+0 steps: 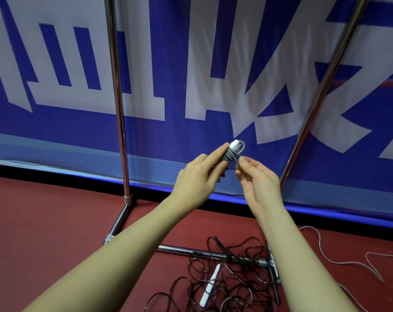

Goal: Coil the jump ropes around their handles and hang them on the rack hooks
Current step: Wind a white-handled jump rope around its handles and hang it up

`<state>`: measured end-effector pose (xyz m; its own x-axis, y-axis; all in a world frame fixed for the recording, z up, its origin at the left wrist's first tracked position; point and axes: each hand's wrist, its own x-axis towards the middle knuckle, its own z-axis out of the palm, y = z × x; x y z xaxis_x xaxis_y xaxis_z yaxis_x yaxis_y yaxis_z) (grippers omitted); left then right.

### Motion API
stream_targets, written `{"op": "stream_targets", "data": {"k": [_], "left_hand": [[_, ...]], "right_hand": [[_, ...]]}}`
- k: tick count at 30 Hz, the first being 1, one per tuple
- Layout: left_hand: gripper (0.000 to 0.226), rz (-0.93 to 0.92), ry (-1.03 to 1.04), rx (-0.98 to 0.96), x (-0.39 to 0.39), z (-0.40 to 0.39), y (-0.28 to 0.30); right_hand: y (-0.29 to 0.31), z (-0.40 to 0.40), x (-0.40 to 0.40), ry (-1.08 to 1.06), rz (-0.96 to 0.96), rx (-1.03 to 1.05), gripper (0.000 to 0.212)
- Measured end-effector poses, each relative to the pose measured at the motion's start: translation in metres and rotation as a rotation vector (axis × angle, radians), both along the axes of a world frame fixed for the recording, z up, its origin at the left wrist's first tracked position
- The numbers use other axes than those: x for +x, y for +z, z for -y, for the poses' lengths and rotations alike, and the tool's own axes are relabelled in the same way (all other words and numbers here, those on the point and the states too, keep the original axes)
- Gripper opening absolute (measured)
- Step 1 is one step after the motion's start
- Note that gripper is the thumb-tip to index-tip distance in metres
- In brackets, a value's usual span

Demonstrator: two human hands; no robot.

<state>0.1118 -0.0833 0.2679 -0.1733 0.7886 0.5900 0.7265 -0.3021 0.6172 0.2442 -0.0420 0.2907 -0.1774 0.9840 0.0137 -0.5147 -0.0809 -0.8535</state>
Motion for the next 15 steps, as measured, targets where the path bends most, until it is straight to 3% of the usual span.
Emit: {"op": "stream_targets", "data": {"k": [3,9,12,15], "left_hand": [[0.044,0.081,-0.054,-0.021,-0.0007,-0.0036,-0.0016],[0.047,-0.267,0.191,-0.152,-0.0008,-0.001,0.0024],[0.049,-0.306,0.223,-0.16,0.0015,-0.0009,0.0034],[0.062,-0.343,0.185,-0.039,-0.0004,0.0009,0.006]], "right_hand": [[-0.0021,0.0009,-0.001,-0.027,0.038,0.081,0.007],[-0.0071,0.0011,0.0006,-0.093,0.079,0.12,0.009],[-0.0069,0.002,-0.003,-0.104,0.086,0.132,0.01],[-0.0049,0.002,-0.002,-0.117,0.046,0.124,0.01]]}}
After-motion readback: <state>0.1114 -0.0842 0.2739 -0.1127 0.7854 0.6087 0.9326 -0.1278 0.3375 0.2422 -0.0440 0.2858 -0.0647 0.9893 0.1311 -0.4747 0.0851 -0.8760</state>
